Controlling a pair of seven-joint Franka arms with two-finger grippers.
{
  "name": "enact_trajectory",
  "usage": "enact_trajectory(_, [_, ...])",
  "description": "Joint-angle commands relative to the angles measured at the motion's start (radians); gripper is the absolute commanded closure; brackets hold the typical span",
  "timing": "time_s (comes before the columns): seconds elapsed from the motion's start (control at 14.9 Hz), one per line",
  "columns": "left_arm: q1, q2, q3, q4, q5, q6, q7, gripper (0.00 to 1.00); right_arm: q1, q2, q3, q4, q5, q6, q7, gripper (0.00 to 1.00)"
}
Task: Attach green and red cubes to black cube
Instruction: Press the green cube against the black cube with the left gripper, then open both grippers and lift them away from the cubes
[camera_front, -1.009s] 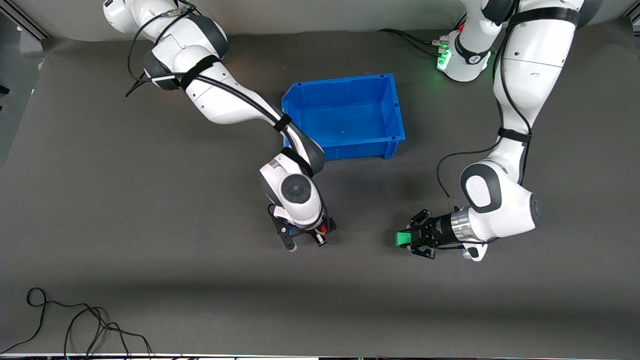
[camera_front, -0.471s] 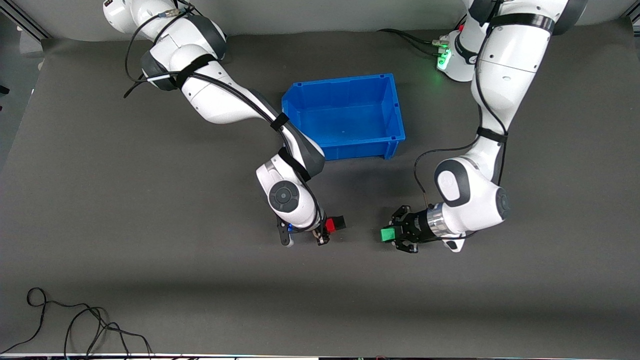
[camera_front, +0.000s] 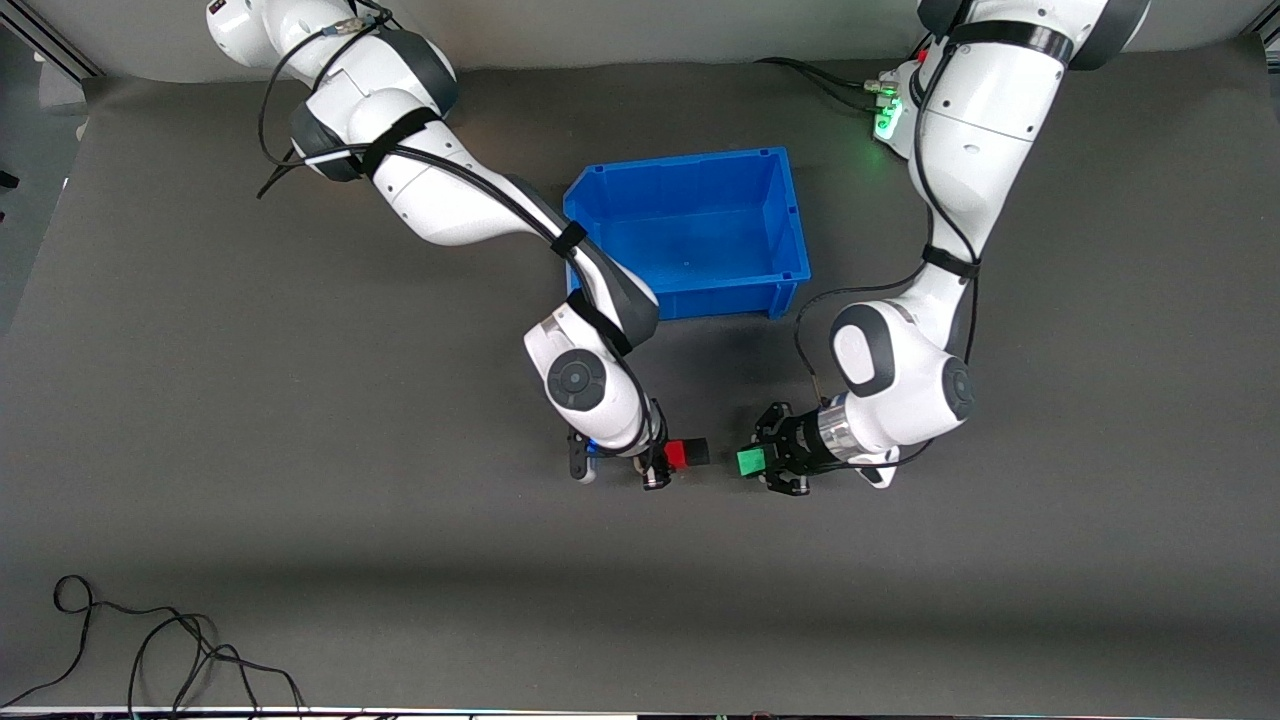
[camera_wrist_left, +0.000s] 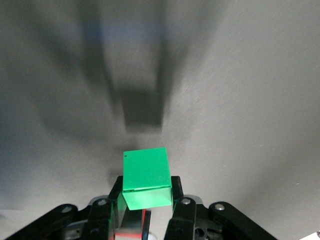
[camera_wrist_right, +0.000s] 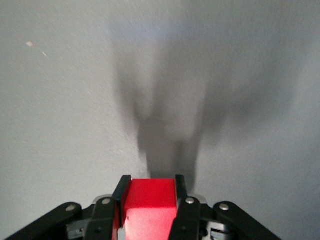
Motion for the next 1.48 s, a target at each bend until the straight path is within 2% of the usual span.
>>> enact_trajectory(0.0, [-0.046,0.001,0.014,-0.003,0.008,0.025,-0.056,1.00,0.004,0.005,-0.001,0.001,0.022,0.022,0.031,0.82])
enact_trajectory(0.27, [-0.065,0.003,0.012,-0.003,0.007,0.026,-0.064,1.00,0.004,0.005,-0.001,-0.001,0.022,0.036,0.034,0.81])
enact_trajectory(0.34, [-0.074,0.003,0.014,-0.003,0.007,0.026,-0.068,1.00,0.004,0.005,-0.001,-0.004,0.022,0.036,0.034,0.70])
enact_trajectory(0.4, [-0.076,0.003,0.014,-0.003,0.008,0.026,-0.069,1.00,0.004,0.005,-0.006,-0.005,0.017,0.036,0.033,0.32])
enact_trajectory(0.47, [-0.076,0.003,0.014,-0.003,0.008,0.026,-0.069,1.00,0.004,0.003,-0.009,-0.007,0.014,0.033,0.027,0.01])
enact_trajectory(0.54, [-0.076,0.003,0.014,-0.003,0.011,0.026,-0.067,0.75,0.002,0.003,-0.009,-0.007,0.014,0.031,0.021,0.00])
enact_trajectory(0.61, [-0.076,0.003,0.015,-0.001,0.018,0.025,-0.064,0.09,-0.002,-0.001,-0.009,-0.005,0.014,0.021,0.015,0.00])
enact_trajectory(0.67, [-0.073,0.001,0.015,-0.001,0.027,0.023,-0.064,0.00,-0.008,-0.009,-0.009,-0.005,0.014,-0.014,-0.019,0.00])
enact_trajectory(0.81, [-0.063,0.000,0.023,-0.003,0.038,0.012,-0.058,0.00,-0.020,-0.044,-0.029,-0.004,0.014,-0.163,-0.163,0.00])
enact_trajectory(0.94, [-0.039,-0.003,0.023,-0.001,0.064,0.005,-0.056,0.00,-0.091,-0.104,-0.029,-0.005,0.020,-0.284,-0.330,0.00])
enact_trajectory(1.08, [-0.007,-0.011,0.023,-0.003,0.117,-0.015,-0.043,0.00,-0.131,-0.162,-0.029,-0.031,0.013,-0.314,-0.453,0.00])
enact_trajectory(1.28, [0.096,-0.065,0.023,0.002,0.312,-0.165,0.009,0.00,-0.181,-0.320,-0.041,-0.169,0.011,-0.345,-0.656,0.00])
enact_trajectory(1.41, [0.171,-0.118,0.023,0.000,0.387,-0.304,0.142,0.00,-0.223,-0.406,-0.059,-0.232,0.013,-0.346,-0.880,0.00])
